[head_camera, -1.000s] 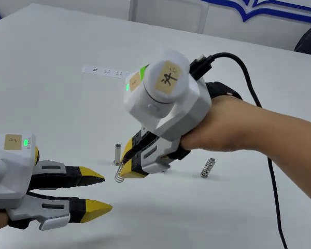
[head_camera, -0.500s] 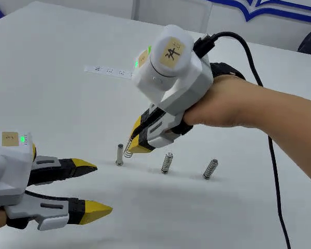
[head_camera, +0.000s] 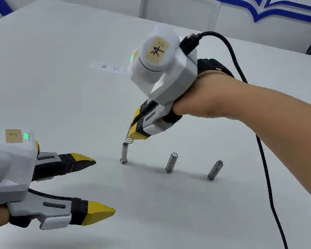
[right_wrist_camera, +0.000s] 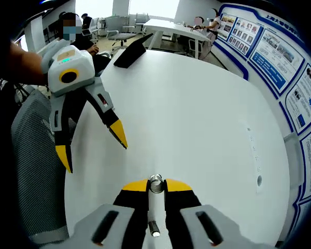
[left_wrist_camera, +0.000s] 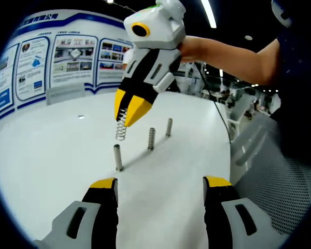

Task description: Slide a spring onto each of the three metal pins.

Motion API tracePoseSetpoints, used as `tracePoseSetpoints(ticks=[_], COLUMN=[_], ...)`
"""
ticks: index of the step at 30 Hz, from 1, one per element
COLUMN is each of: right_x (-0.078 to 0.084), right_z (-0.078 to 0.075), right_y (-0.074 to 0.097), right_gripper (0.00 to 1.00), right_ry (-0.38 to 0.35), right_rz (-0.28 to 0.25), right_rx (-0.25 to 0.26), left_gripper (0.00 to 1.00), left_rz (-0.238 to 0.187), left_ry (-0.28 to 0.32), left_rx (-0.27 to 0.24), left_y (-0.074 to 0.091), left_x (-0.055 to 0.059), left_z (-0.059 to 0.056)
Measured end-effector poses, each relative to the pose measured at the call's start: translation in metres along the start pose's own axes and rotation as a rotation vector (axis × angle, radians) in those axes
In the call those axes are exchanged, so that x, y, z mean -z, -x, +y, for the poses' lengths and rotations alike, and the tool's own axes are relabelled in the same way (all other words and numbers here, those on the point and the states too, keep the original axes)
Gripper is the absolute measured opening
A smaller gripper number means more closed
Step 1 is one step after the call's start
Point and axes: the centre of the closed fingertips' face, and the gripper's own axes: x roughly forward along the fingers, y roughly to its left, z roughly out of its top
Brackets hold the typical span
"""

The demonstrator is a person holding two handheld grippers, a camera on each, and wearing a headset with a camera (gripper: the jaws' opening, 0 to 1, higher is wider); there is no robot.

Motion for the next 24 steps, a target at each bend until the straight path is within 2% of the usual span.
tracePoseSetpoints(ticks=[4,13,24], right_x=[0.004,0.001,0.009], right_z=[0.002,0.004,0.005], right_y=[-0.006,-0.013,-0.032], right_gripper=[0.12,0.12,0.12], right_ry=[0.007,-0.001,-0.010], right_rz=[0.024,0.033,0.092], right_rx=[-0.003,-0.021,-0.047], left_gripper=[0.68,0.67,0.65], left_rz=[-0.006,-0.003,0.006], left_ry=[0.004,0.010,0.014], left_rx=[-0.003,-0.001,-0.006], left_y=[0.002,0.003,0.006], left_x=[-0.001,0.002,0.005], left_z=[0.001,0.000,0.003])
